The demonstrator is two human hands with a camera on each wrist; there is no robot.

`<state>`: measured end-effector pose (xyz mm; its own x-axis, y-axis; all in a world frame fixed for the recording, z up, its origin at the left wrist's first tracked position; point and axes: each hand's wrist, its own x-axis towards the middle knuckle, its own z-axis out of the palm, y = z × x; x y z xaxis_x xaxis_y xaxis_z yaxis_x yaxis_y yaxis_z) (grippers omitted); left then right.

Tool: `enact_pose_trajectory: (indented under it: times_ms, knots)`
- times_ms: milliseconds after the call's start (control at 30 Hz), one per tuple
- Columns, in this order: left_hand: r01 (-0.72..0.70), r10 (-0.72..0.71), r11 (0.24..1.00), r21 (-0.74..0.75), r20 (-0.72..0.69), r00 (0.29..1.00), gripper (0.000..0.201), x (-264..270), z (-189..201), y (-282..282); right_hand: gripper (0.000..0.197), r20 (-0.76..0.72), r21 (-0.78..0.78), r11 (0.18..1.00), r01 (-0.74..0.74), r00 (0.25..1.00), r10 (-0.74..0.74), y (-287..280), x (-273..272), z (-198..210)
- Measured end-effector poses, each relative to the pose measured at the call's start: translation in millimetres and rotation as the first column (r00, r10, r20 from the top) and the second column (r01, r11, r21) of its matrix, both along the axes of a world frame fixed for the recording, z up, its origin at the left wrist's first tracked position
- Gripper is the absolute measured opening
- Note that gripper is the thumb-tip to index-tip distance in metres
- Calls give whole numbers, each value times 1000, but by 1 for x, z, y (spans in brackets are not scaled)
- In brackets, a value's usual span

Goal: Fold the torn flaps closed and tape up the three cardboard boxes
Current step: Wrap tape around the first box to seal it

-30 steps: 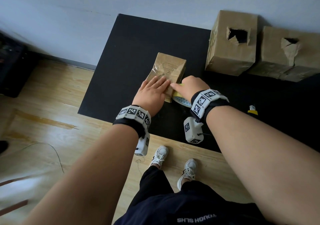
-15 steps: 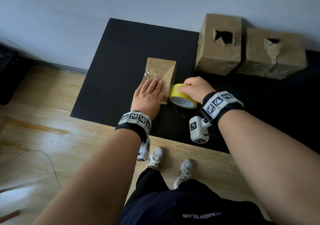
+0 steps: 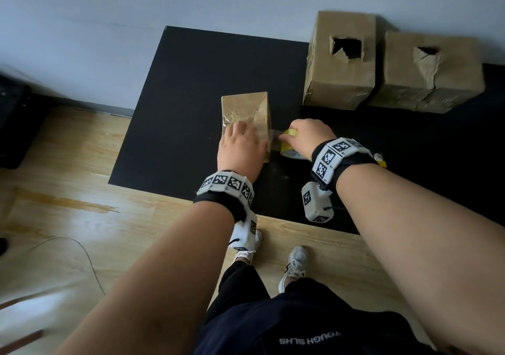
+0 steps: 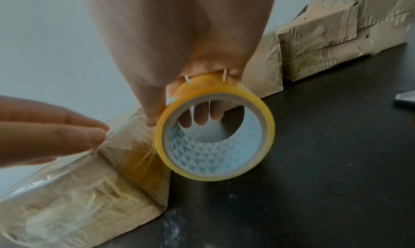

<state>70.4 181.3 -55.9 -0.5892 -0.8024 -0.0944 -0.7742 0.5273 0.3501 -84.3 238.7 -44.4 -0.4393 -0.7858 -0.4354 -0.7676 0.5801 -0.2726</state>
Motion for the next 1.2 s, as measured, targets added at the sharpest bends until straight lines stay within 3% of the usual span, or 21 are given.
enact_pose_trajectory:
  times_ms: [133,267,500,667,800,1000,1200]
  knots:
    - [28,-30,999,33,47,998,46,-11,-3,12,42,79,-135,978,159,986,-149,16,-7,0]
    - [58,-57,998,-8,73,996,54,-23,0,20,38,81,-280,905,320,947,-310,42,-20,3]
    - [184,-184,983,-3,70,981,53,-60,8,46,39,-48,-146,844,517,848,-528,113,-44,-9]
    - [140,-142,989,37,51,989,53,-70,5,61,47,-105,-16,815,579,810,-577,155,-55,-26]
    - [94,-96,993,74,23,995,53,-73,4,66,59,-73,77,820,568,823,-563,167,-59,-36]
    - [32,-32,996,89,-8,999,50,-73,2,67,56,-82,70,853,518,855,-513,167,-61,-44]
    - [26,-28,996,90,18,999,50,-72,4,67,62,43,65,847,527,847,-530,160,-62,-30]
